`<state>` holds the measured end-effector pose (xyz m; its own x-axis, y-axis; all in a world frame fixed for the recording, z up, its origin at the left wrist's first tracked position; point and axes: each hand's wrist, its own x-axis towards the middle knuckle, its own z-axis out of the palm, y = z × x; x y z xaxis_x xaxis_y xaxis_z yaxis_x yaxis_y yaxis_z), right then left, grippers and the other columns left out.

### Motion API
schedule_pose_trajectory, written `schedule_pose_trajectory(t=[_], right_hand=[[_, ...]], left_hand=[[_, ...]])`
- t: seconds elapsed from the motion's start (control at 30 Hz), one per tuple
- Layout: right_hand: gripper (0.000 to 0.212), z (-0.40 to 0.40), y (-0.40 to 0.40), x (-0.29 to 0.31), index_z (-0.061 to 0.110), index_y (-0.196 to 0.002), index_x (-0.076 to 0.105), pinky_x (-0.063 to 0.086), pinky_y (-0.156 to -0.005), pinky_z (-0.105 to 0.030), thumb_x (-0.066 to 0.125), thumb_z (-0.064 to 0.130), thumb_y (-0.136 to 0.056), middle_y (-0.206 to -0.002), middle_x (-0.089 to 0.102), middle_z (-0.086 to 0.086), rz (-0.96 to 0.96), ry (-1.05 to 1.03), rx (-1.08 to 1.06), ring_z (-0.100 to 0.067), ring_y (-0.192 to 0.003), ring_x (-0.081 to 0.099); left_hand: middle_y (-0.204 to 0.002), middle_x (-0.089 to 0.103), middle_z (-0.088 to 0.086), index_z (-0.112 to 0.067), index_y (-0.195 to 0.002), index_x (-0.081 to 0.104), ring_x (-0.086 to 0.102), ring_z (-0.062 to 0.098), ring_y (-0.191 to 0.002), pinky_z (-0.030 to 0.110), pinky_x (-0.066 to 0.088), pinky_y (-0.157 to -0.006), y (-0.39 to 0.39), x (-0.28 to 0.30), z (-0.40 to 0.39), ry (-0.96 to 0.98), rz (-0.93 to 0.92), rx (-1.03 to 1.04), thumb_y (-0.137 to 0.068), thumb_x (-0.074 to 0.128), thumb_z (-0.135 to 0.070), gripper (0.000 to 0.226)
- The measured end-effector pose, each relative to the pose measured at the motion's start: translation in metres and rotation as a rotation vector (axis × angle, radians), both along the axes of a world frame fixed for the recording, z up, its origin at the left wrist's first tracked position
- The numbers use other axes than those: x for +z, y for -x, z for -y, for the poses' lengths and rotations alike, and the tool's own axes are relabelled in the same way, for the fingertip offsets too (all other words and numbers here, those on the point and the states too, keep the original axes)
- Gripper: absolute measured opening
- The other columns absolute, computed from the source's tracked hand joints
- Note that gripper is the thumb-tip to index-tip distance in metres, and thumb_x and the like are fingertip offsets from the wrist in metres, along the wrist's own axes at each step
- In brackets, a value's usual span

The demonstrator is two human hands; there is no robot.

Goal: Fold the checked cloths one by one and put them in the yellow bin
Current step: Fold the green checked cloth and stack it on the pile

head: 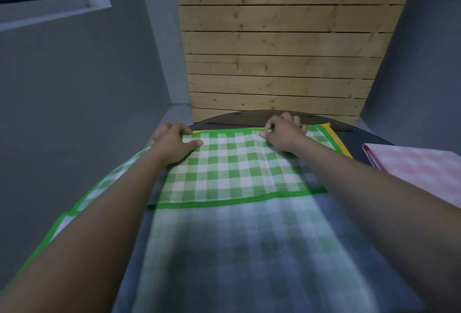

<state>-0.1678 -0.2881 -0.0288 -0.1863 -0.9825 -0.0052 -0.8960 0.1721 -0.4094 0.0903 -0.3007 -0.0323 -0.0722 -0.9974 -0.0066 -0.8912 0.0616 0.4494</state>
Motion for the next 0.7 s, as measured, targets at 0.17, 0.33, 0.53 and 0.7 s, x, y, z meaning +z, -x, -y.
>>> schedule_pose_trajectory(t=[0.17, 0.33, 0.53, 0.7], right_hand=[[0.009, -0.006, -0.008, -0.010, 0.020, -0.086, 0.058, 0.018, -0.094, -0.033, 0.058, 0.029, -0.089, -0.114, 0.050, 0.001, 0.001, 0.271, 0.002, -0.022, -0.116, 0.034], [0.008, -0.024, -0.009, 0.004, 0.017, -0.086, 0.055, 0.016, -0.084, -0.027, 0.056, 0.024, -0.090, -0.083, 0.051, 0.007, 0.221, 0.504, 0.046, -0.018, -0.103, 0.033], [0.009, -0.054, -0.007, 0.033, 0.013, -0.092, 0.052, 0.018, -0.091, -0.024, 0.052, 0.022, -0.092, -0.076, 0.046, 0.016, 0.181, 0.619, 0.187, -0.005, -0.086, 0.024], [0.021, -0.080, 0.006, 0.060, 0.014, -0.108, 0.057, 0.014, -0.096, -0.026, 0.052, 0.027, -0.093, -0.083, 0.050, 0.012, -0.055, 0.586, 0.319, -0.017, -0.096, 0.050]], left_hand=[[-0.130, 0.043, 0.008, -0.025, -0.122, 0.050, 0.036, 0.028, -0.128, 0.041, 0.025, -0.109, 0.001, -0.002, 0.000, 0.066, -0.036, -0.022, -0.084, 0.061, -0.050, 0.047], [-0.151, 0.034, 0.006, -0.031, -0.148, 0.019, 0.027, 0.027, -0.141, 0.052, 0.001, -0.117, 0.001, -0.001, -0.008, 0.045, -0.021, -0.092, -0.092, 0.040, -0.056, 0.065], [-0.137, 0.047, 0.011, -0.025, -0.136, 0.043, 0.033, 0.027, -0.134, 0.044, 0.007, -0.115, -0.003, 0.026, -0.023, 0.093, -0.092, -0.086, -0.099, 0.029, -0.046, 0.044], [-0.084, 0.051, -0.002, -0.014, -0.085, 0.058, 0.050, 0.023, -0.096, 0.030, 0.023, -0.087, -0.011, 0.061, -0.052, 0.262, -0.052, -0.128, -0.096, 0.048, -0.034, 0.025]])
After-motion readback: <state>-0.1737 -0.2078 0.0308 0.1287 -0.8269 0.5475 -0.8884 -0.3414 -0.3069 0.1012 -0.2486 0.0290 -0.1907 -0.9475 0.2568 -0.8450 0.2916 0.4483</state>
